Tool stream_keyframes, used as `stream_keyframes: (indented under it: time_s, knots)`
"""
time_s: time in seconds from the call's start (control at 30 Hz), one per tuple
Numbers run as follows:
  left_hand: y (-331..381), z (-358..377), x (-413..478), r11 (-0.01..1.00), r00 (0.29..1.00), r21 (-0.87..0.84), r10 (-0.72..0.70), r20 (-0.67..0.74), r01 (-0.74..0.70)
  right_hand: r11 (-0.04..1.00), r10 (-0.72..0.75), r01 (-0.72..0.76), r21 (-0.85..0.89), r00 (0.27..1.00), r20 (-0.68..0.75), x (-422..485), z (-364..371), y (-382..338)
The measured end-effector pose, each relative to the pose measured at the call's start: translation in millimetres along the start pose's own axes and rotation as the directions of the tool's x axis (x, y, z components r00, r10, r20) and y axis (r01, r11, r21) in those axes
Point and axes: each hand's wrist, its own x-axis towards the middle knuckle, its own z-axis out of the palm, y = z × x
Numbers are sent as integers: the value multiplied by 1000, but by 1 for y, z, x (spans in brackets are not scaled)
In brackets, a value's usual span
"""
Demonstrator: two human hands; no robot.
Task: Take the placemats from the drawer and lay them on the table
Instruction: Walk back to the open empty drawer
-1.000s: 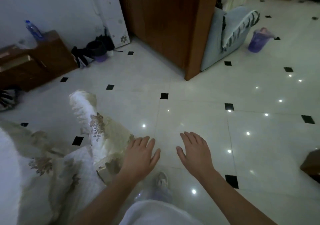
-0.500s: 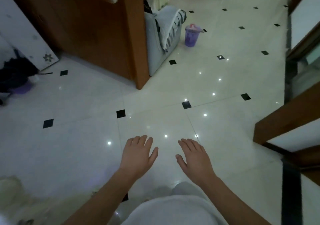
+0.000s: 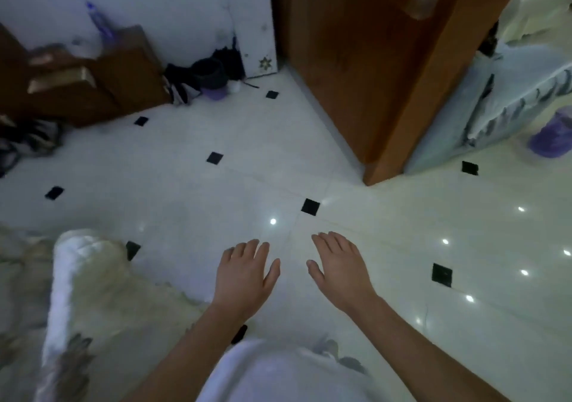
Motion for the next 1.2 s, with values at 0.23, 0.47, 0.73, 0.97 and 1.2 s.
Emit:
stream_keyframes:
  time_s: [0.23, 0.47, 0.73, 0.97, 1.2]
  knots:
    - [-65, -18, 16, 941, 941, 44, -335, -49, 337, 944, -328, 329, 4, 943, 57, 125, -9, -50]
    - [-130, -13, 96, 925, 924, 12, -379, -58, 380, 956, -287, 284, 71, 957, 36, 218, 0, -77]
    - [-181, -18, 235, 982, 979, 13, -189, -79, 191, 991, -103, 104, 89, 995, -19, 300, -16, -56]
    - [-234, -12, 336, 977, 966, 7, -212, -146, 215, 991, -117, 119, 65, 992, -37, 416, -20, -47]
    - [-282, -22, 404, 903, 894, 4, -425, -141, 430, 930, -354, 346, 122, 934, 50, 564, -35, -98]
